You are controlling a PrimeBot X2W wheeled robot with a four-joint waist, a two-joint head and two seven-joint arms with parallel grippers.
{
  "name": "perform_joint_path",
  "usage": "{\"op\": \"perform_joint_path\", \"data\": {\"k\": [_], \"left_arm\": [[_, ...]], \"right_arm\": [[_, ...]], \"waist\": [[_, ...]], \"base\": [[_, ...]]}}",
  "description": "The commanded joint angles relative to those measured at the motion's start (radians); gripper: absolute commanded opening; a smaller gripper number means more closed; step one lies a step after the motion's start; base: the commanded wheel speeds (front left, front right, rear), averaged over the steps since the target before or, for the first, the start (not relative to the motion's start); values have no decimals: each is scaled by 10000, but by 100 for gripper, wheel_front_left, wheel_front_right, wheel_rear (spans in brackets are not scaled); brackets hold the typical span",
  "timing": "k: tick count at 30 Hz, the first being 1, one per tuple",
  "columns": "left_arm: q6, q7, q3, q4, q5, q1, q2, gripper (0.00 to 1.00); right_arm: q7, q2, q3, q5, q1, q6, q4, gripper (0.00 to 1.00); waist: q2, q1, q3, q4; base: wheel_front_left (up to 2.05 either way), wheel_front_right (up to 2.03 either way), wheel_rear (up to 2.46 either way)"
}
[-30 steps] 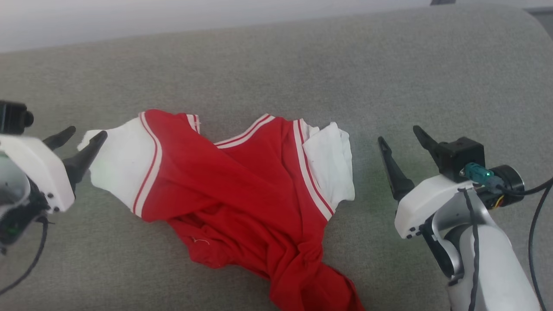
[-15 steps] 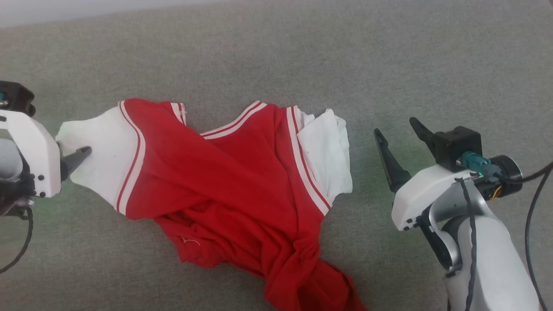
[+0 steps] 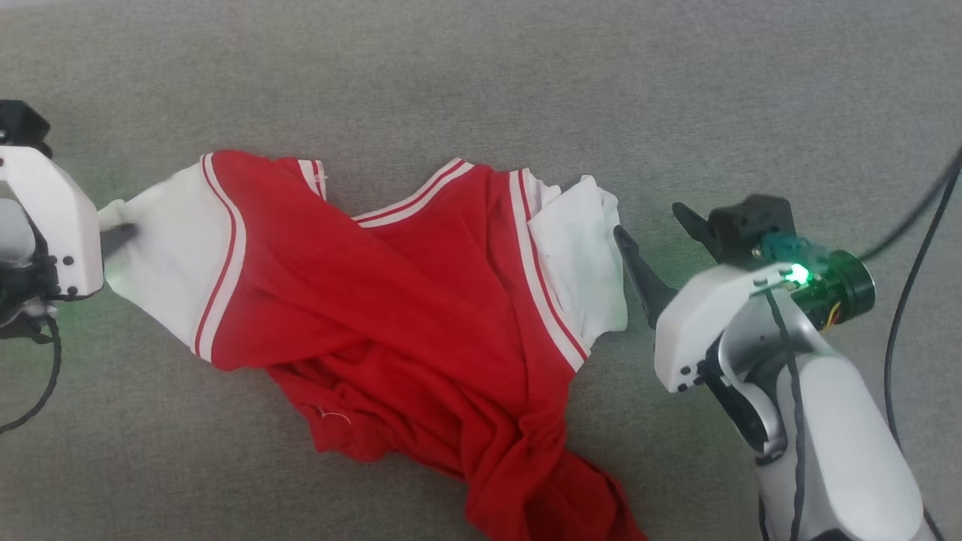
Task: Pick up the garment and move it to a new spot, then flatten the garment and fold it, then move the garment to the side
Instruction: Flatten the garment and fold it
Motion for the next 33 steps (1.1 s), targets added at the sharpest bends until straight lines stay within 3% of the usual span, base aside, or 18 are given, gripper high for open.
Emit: {"op": "perform_joint_path", "data": {"k": [1, 12, 14, 18, 19, 20, 33], "left_arm": [[32, 252, -331, 150, -70, 383, -282, 0], [23, -277, -760, -50, -508, -218, -467, 0], [23, -319, -784, -46, -575, -266, -490, 0], [23, -498, -944, -35, -777, -408, -562, 0], [23, -534, -978, -20, -832, -433, -573, 0], [23, -591, -1009, -23, -867, -454, -572, 0], [23, -1119, -834, 531, -1367, -1138, -645, 0]], "right_arm": [[269, 4, 56, 91, -167, -8, 1, 100], [3917, 3, -6, 311, -1209, -8, 817, 100], [4172, 3, -55, 372, -1342, -8, 917, 100], [5341, 28, 175, 680, -1808, -7, 1804, 100], [5531, 38, 379, 820, -1885, -5, 1984, 47], [5574, 71, 446, 972, -1988, -4, 2112, 0], [4075, -281, -266, 1650, -3561, -8, 2587, 0]], "waist": [[-1, 0, 2, 40], [-1, 0, 134, 534], [-1, 0, 151, 587], [-1, 0, 204, 755], [-1, 0, 203, 775], [-1, 0, 197, 792], [-1, 0, -975, 965]], "base": [[0, 0, 0], [0, 0, 0], [0, 0, 0], [0, 0, 0], [0, 0, 0], [0, 0, 0], [0, 0, 0]]}}
